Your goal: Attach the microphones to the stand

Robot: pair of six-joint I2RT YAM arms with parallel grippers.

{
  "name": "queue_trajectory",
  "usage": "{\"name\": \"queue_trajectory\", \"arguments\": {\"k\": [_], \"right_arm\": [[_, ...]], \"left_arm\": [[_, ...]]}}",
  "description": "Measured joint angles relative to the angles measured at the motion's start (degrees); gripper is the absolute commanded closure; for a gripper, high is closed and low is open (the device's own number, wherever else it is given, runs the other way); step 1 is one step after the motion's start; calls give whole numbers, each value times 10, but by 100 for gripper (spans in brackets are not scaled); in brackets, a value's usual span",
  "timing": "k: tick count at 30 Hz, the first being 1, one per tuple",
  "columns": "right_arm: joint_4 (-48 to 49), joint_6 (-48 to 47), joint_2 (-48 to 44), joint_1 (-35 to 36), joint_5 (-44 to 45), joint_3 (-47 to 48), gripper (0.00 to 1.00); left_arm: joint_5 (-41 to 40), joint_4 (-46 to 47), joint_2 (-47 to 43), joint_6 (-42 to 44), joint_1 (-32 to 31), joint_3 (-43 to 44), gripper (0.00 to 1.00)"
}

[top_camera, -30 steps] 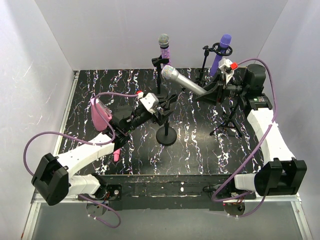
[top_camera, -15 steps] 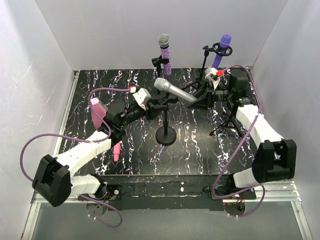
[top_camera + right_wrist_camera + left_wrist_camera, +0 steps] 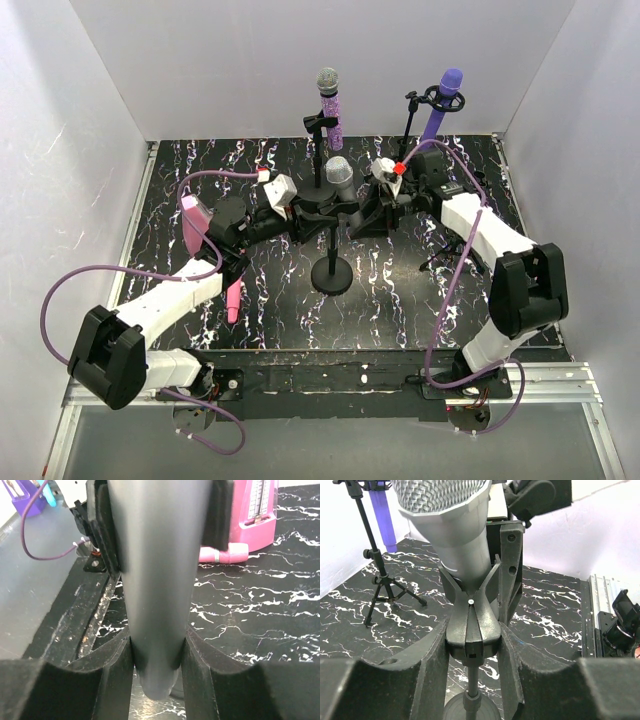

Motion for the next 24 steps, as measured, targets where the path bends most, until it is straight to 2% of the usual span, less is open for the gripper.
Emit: {"name": "queue_trajectory", "arguments": {"k": [4, 7, 10, 11, 13, 15, 17, 24], "right_arm": [[-156, -152, 15, 14, 10, 48, 99], [-183, -183, 4, 17, 24, 46, 99], [-155, -162, -17, 20, 39, 23, 96], [-145, -153, -23, 21, 43, 17, 90], [-129, -141, -29, 23, 49, 10, 77], [-113, -126, -32, 30, 53, 5, 63], [-94, -104, -36, 33, 56, 0, 50], [-50, -20, -58, 34, 99, -27, 27]], "left_arm": [[19, 0, 0, -9, 2, 0, 93], [32, 0, 0, -12, 0, 0, 76], [41, 0, -1, -15, 0, 0, 54], [43, -1, -1, -18, -1, 0, 46], [36, -4, -1, -24, -1, 0, 23], [20, -12, -3, -31, 3, 0, 7], [6, -22, -7, -37, 5, 0, 2], [-17, -59, -49, -33, 7, 0, 2]]}}
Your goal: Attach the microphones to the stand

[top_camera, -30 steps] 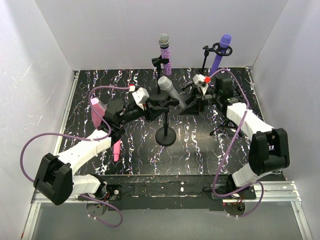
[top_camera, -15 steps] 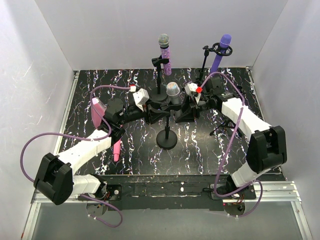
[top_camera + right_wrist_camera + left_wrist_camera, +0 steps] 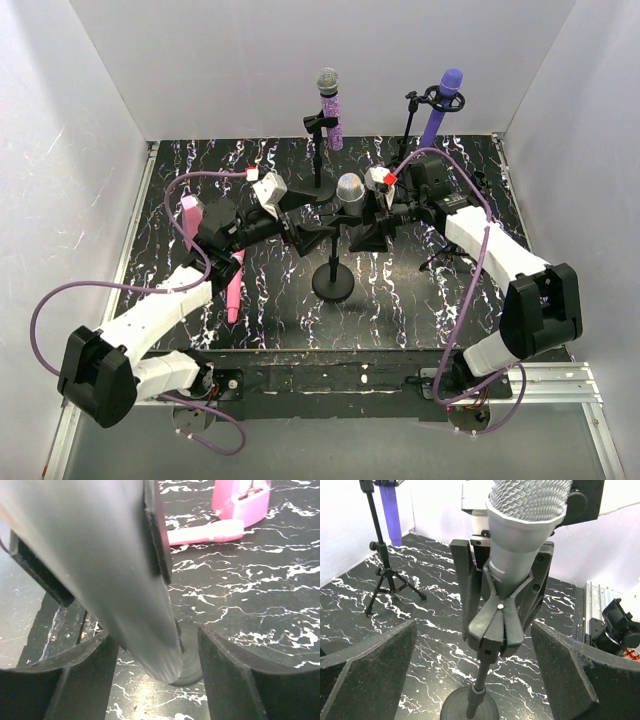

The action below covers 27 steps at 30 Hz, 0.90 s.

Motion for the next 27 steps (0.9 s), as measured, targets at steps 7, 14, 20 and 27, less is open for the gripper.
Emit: {"name": "queue_trajectory", "arguments": {"k": [7, 14, 20, 27], "right_arm": [[16, 43, -44, -27, 43, 0, 14], [-7, 18, -113, -45, 61, -21, 12], [-99, -35, -153, -52, 61, -18, 12], [-214, -84, -203, -63, 63, -12, 12]], "left_arm": [[4, -52, -62, 30, 0, -15, 2], [19, -63, -121, 66, 0, -97, 2], [18, -11, -88, 70, 0, -150, 2], [9, 104, 35, 60, -5, -152, 13]]}}
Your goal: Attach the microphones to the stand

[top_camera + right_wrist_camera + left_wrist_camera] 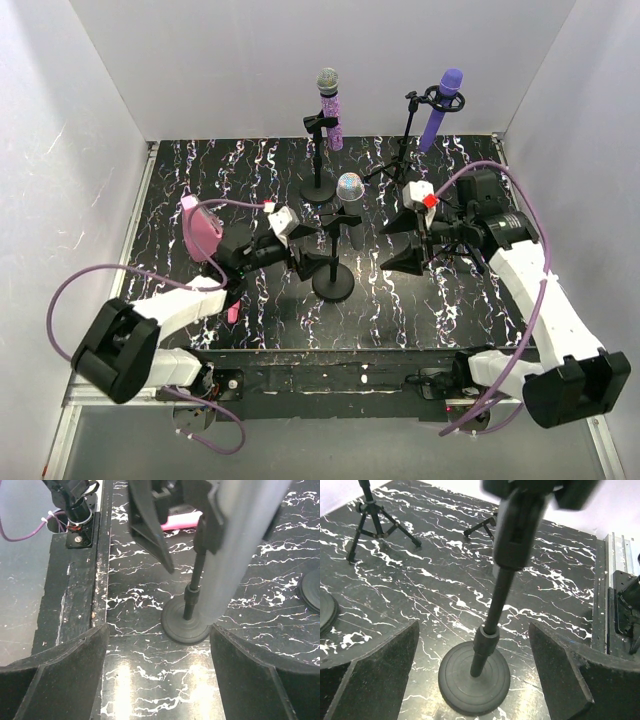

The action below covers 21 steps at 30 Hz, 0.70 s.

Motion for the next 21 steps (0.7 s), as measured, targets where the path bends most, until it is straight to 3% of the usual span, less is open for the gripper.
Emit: {"name": "queue_trajectory", "arguments": {"k": [7, 9, 11, 13, 21], "right_arm": [[-27, -5, -38, -22, -10, -6, 12], [-24, -2, -40, -31, -16, -15, 12], [-23, 2, -40, -38, -22, -25, 12], [-23, 6, -41, -47, -26, -33, 12], [-18, 18, -57, -74, -44, -42, 12]], "left_arm": [[-4, 56, 106, -17, -20, 38, 38], [-4, 67, 117, -19, -25, 50, 54], [-2, 76, 126, -22, -29, 60, 80], [1, 82, 132, -24, -34, 66, 97], [-18, 69, 126, 5, -34, 71, 100]]}}
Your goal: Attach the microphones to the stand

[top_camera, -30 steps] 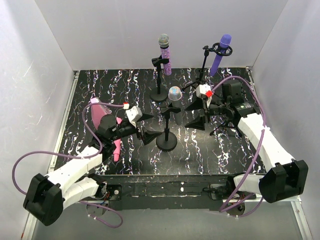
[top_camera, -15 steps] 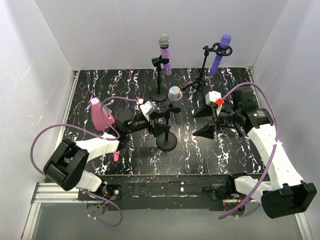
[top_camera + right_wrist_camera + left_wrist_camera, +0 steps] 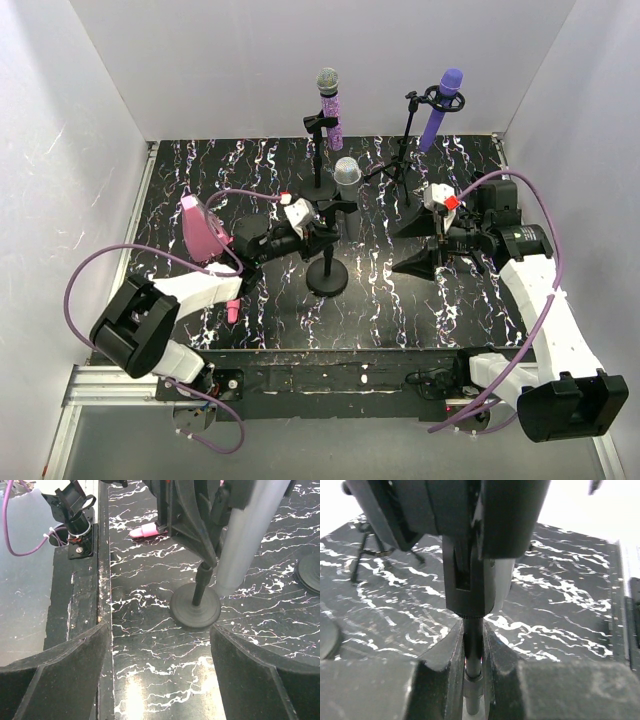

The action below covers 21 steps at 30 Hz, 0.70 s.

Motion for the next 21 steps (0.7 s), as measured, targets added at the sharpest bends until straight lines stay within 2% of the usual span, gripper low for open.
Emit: {"name": "queue_trajectory", "arguments": {"k": [3, 9, 16, 21], "right_arm": [[3, 2, -3, -8, -8, -2, 12], [10, 3, -3, -17, -15, -3, 12], [11, 4, -10, -26, -21, -14, 12], [10, 6, -11, -34, -24, -18, 12]], "left_arm": [[-18, -25, -10, 25, 23, 3, 100], [-61, -51, 2, 50, 114, 46, 100], [-90, -14, 98, 46, 196, 137, 100], [-103, -3, 159, 45, 212, 163, 99]]}}
